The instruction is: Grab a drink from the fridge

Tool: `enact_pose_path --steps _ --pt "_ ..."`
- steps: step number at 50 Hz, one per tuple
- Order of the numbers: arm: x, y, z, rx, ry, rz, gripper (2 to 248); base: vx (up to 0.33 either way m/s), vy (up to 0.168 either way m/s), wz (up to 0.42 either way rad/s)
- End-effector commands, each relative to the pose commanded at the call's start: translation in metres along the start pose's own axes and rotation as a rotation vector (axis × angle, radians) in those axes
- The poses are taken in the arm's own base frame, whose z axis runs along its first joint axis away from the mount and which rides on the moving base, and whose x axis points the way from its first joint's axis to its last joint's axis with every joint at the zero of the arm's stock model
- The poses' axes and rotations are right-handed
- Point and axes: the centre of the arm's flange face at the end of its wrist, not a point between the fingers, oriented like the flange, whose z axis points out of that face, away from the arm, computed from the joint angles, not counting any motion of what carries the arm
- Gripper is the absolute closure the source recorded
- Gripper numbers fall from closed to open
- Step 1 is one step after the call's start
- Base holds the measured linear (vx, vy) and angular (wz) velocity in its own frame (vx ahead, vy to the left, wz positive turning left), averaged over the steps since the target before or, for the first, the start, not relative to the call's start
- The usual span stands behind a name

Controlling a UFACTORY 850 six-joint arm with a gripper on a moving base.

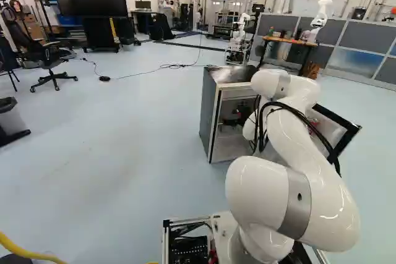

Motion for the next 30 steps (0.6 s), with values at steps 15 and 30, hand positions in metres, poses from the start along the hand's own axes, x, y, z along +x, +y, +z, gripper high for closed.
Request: enact_pose_path --steps 15,30 --pt "-0.007 0.002 0.010 0.001 0.008 -0.010 3 0.000 0.000 0.000" --pt "-0.007 0.004 0.018 0.000 0.018 -0.022 3 0.000 0.000 0.000"
